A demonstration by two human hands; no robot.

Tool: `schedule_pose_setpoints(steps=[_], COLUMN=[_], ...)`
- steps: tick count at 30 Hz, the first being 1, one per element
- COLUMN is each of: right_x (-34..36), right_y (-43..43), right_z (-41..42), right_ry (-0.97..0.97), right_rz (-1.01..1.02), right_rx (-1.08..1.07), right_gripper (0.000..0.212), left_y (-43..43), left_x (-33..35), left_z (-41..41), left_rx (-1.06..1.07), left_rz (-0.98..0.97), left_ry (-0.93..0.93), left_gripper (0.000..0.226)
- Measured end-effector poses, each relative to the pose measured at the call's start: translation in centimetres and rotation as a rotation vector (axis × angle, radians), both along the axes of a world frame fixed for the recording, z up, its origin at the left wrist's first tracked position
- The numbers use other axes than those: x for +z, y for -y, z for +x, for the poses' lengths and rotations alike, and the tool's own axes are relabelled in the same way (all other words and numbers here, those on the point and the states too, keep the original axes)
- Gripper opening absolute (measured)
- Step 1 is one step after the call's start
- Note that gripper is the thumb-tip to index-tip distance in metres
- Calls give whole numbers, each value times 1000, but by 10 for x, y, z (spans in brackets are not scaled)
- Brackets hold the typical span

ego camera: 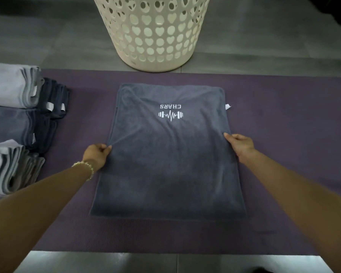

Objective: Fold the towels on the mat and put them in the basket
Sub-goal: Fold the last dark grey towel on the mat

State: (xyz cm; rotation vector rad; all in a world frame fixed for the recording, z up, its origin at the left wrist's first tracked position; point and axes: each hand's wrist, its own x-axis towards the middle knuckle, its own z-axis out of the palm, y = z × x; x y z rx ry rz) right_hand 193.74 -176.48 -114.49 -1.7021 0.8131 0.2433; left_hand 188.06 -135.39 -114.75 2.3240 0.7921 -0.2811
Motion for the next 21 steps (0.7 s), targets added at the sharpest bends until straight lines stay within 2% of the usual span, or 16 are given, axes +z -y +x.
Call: schedule_pose_setpoints(steps=[3,7,9,13,15,16,19,21], right_x=[-2,3,13,22,22,22,28,35], right_y=[9,15,19,30,33,35,39,39], right_z=[6,-8,-29,-85,-115,-128,-157,-160], right_ry=[32,-74,-144,-319,-399,-433,-505,-495], right_rz=[-44,105,165,230,235,234,231,215], right_rx=[-87,4,150,433,508,530,628,636], right_gripper=[25,18,35,94,103,101,109,113], left_y=[-6,-11,-12,-7,-6,-8,-16,-20], left_x=[-1,2,9,26,30,30,35,41], left_z=[-2,-5,-14,-49,-73,-85,-112,-119], left_rx=[47,49,50,-39,-108,-154,-306,-291], left_rz=[-53,-157,-296,-578,-611,-602,-560,-560], left_ry=[5,-8,-63,-340,-457,-510,-688,-675], left_gripper=[33,35,34,31,34,41,86,104])
